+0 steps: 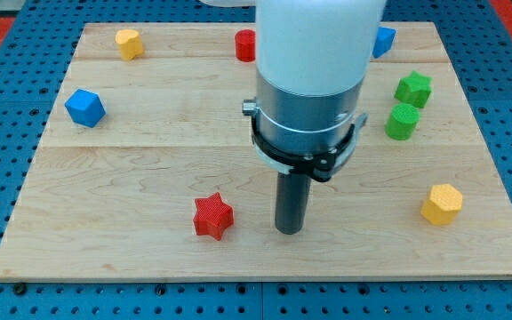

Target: Move the red star towards the bottom left

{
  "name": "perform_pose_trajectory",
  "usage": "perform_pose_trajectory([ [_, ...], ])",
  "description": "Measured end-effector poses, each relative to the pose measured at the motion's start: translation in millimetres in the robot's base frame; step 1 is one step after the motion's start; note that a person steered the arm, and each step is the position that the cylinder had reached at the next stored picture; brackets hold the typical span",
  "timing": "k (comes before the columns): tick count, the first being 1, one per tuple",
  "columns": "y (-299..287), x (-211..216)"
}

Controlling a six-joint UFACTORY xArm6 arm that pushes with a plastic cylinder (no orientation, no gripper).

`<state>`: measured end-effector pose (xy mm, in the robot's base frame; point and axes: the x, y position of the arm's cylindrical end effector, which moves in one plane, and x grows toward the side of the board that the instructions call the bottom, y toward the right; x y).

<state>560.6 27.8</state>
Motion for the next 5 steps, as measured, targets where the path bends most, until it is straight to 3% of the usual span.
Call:
perform_pose_trajectory([
  [2,-29.4,0.3],
  [3,-78.2,3.2],
  [5,-50.0,-5.1],
])
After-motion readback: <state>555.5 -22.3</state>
